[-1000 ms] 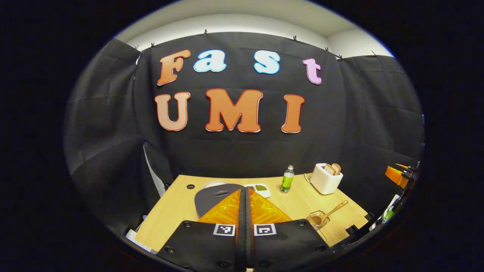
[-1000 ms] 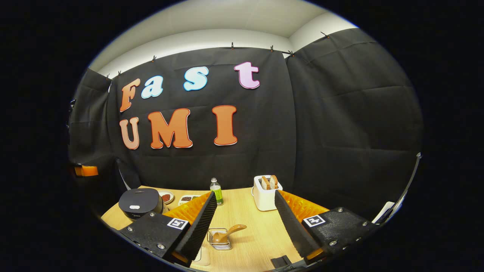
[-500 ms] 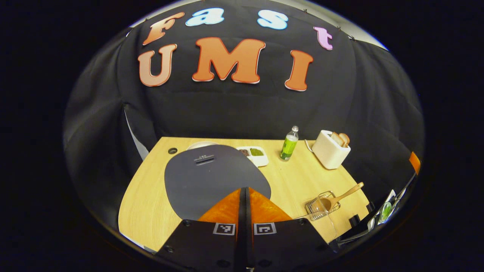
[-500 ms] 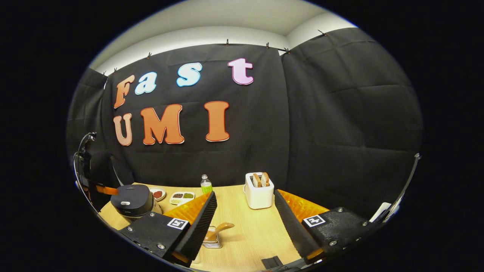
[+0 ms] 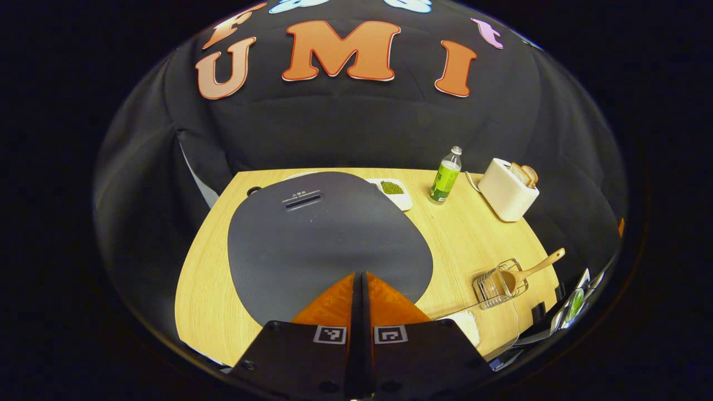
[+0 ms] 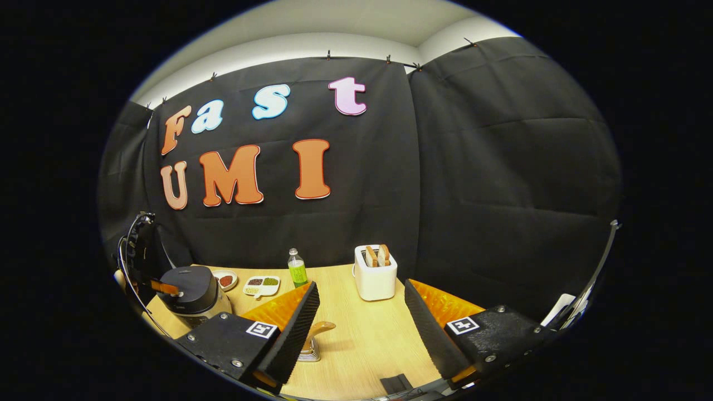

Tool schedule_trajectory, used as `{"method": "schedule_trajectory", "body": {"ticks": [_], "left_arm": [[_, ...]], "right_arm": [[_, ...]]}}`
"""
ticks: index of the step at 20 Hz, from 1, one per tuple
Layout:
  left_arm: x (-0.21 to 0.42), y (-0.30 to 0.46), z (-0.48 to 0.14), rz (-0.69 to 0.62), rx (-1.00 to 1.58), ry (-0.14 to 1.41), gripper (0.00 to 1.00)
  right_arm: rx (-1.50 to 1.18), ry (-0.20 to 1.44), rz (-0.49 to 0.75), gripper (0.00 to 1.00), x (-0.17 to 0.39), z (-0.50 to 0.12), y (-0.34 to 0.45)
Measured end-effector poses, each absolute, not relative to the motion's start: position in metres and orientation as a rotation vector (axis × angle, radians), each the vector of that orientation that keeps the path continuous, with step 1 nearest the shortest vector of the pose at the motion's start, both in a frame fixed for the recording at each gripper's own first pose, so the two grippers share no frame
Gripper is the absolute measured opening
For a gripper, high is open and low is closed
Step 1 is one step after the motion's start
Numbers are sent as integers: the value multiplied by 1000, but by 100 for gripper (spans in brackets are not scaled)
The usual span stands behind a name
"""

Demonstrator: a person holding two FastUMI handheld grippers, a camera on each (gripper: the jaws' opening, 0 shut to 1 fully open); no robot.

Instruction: Close the left gripper, press the button to open the rice cooker; take a wooden spoon from the chopstick holder with the right hand, scoop a spoonful of rice and pour it into the rice cooker, then put the wooden spoon back into the chopstick holder.

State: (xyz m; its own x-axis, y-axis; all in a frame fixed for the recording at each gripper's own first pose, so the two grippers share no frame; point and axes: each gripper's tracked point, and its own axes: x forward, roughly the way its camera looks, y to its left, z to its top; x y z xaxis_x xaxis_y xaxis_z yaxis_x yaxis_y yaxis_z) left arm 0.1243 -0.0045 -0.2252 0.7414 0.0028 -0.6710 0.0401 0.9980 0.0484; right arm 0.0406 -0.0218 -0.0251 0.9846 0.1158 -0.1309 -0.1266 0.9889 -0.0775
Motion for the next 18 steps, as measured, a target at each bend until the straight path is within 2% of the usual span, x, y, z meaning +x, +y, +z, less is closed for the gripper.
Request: {"method": "schedule_trajectory", "body": {"ticks": [1,2,5,6,7,8,9,11,12,18], "left_arm": [[121,-4,-226,-16,60,743,4],[121,-4,-228,-6,55,750,4],[122,-3,-231,-11,55,791,5],[119,-5,-233,-14,39,805,0],[121,-5,-232,-19,30,781,5],[119,-6,-234,-22,23,780,5],[122,-6,-232,-24,30,766,5],[121,-3,-223,-15,54,744,5],[119,-3,-220,-6,59,751,4],[124,0,-118,42,28,488,4]], "right_arm": [[-78,129,127,100,40,-26,-20],[-73,133,132,95,40,-28,-18],[-75,143,140,95,41,-33,-16],[-73,140,143,95,40,-31,-15],[-70,141,148,95,39,-31,-14],[-67,142,155,95,37,-31,-12],[-65,140,158,100,36,-30,-12],[-66,126,156,100,34,-25,-14],[-67,121,157,95,32,-22,-15],[-44,108,160,95,27,-19,-16]]}}
